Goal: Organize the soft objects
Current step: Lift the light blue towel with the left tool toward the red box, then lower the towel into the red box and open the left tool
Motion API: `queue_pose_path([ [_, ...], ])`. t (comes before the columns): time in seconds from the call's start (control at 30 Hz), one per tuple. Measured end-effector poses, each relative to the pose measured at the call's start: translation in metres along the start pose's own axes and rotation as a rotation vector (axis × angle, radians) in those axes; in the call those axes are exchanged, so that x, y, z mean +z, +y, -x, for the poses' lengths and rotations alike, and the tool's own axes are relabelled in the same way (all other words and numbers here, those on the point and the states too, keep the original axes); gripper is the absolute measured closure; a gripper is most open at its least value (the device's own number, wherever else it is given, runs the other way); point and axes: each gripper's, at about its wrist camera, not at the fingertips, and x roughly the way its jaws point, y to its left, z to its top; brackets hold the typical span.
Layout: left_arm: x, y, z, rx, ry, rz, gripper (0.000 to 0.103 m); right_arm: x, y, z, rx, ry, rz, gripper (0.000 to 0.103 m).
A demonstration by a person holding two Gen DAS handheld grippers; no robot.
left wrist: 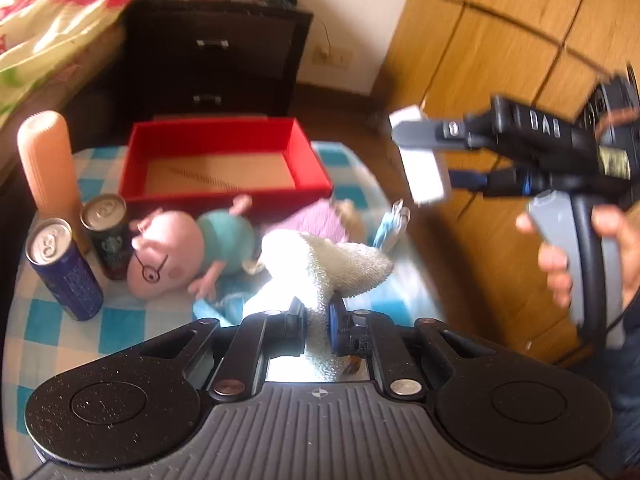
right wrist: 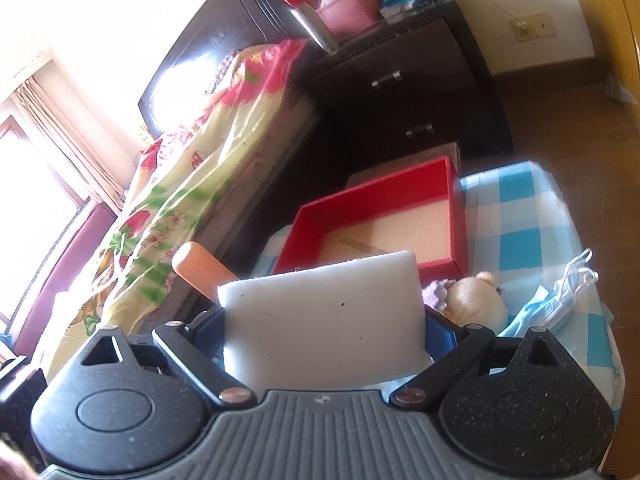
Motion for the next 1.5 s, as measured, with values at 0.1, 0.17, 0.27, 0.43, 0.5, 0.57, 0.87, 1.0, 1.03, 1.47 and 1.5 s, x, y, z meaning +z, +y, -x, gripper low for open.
queue_pose_path([
  [0.1,0.011,0.003,0.012,-0.029,-0.082,0.052,0.095,0.000,0.015,0.010,-0.025,-0.056,0.036,0.027],
  [0.17,0.019,0.006,0.017,-0.043,-0.135,0.083,0.095,-0.001,0.022,0.012,-0.056,-0.072,0.046,0.027],
  [0.27,0.037,0.013,0.023,-0.075,-0.220,0.131,0.095,0.000,0.029,0.013,-0.098,-0.080,0.063,0.027],
  [0.43,0.071,0.017,0.023,-0.087,-0.338,0.154,0.095,0.020,0.039,0.015,-0.140,-0.171,0.106,0.027],
  [0.5,0.082,0.020,0.021,-0.096,-0.376,0.180,0.094,0.031,0.039,0.010,-0.150,-0.193,0.100,0.028],
  [0.57,0.091,0.022,0.016,-0.102,-0.416,0.191,0.094,0.042,0.040,0.005,-0.153,-0.207,0.099,0.028],
  [0.87,0.124,0.039,-0.006,-0.044,-0.508,0.223,0.093,0.073,0.047,-0.021,-0.187,-0.298,0.119,0.028],
  [1.0,0.136,0.043,-0.015,-0.016,-0.518,0.217,0.093,0.081,0.049,-0.036,-0.193,-0.301,0.136,0.028],
  [1.03,0.139,0.043,-0.017,-0.004,-0.522,0.210,0.092,0.081,0.049,-0.039,-0.193,-0.306,0.140,0.028],
  [1.47,0.150,0.077,-0.083,0.103,-0.427,0.252,0.091,0.092,0.005,-0.114,-0.270,-0.248,0.104,0.028],
  [1.5,0.150,0.078,-0.088,0.112,-0.420,0.249,0.091,0.092,0.000,-0.121,-0.276,-0.236,0.099,0.028],
])
